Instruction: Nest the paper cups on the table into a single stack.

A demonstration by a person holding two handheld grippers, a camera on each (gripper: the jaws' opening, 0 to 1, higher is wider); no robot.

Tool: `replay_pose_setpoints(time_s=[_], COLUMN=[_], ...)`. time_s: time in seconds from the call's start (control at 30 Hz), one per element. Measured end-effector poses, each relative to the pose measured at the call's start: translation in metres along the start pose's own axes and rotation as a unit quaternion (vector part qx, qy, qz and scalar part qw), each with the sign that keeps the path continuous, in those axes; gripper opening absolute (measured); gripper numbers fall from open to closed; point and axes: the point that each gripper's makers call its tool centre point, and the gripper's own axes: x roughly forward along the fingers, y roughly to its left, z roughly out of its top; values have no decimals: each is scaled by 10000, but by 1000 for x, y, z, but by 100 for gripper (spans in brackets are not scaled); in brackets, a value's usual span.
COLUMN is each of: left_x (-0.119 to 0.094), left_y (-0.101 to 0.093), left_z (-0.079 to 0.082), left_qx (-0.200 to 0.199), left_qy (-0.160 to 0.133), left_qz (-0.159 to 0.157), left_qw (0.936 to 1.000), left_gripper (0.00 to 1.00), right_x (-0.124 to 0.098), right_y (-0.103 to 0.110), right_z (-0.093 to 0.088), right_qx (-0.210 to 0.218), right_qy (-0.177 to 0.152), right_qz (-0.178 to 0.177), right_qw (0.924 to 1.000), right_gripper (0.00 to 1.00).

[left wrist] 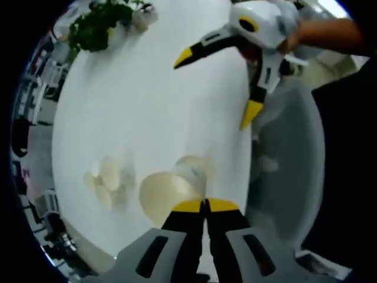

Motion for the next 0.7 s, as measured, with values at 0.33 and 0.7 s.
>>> replay_pose_setpoints(time_s=[0.33, 0.7], left_x=[36, 65], left_y=[0, 16], left_z=[-4, -19], left_qx=[-127, -253], left_qy=[132, 274], left_qz=[-64, 70], left_qw=[9998, 9993], left_gripper=[0, 0], right_x=[2, 7], right_y=[3, 5], right_z=[1, 0], right_qx=[97, 143], right_qy=[-57, -58], right_qz=[-34, -15], right_qw=[9999, 9999], right_gripper=[100, 100])
